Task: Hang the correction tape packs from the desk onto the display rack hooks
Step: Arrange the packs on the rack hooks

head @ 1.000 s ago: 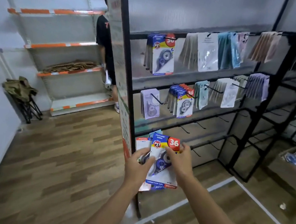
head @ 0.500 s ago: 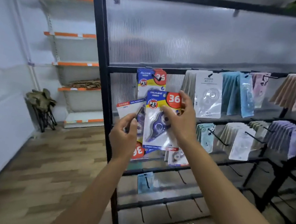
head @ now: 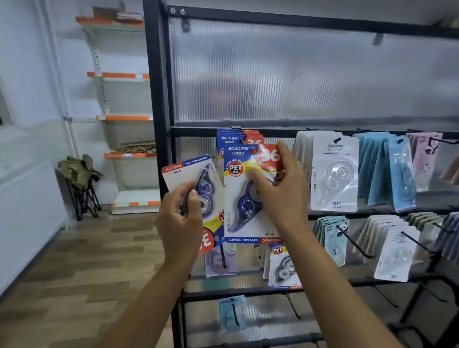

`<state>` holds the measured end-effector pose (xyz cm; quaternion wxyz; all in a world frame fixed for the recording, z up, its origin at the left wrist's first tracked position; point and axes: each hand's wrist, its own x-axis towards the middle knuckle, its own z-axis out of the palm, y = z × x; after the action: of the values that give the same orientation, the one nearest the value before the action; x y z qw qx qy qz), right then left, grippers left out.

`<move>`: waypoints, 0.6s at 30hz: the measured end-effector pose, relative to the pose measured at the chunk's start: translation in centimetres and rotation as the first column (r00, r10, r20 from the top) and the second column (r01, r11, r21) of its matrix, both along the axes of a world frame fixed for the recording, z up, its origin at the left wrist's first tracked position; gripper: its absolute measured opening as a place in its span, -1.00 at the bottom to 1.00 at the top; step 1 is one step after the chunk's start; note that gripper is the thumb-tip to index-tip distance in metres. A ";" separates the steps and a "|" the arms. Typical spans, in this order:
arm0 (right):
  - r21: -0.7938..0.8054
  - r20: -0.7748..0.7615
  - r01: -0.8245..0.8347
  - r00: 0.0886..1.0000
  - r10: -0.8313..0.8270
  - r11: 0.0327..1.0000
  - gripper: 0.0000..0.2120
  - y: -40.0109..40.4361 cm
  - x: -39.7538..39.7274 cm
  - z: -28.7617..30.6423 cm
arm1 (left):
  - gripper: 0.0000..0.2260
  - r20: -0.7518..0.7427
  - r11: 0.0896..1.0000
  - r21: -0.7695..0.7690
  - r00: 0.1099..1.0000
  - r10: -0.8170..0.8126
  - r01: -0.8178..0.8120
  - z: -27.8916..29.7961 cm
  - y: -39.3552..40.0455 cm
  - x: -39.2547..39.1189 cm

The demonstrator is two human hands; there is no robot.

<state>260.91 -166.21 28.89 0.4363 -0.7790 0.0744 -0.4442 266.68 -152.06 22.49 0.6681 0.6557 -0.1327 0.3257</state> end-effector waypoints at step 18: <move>0.030 -0.063 0.040 0.997 -0.038 0.999 -0.40 -0.4 7.7 -0.3 | -0.61 0.196 0.965 -0.140 0.949 0.248 -0.223 3.8 2.6 0.4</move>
<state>268.56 -166.63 28.63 0.4373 -0.7839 0.1098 -0.4269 267.05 -149.44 26.25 0.6436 0.5884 -0.1045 0.4782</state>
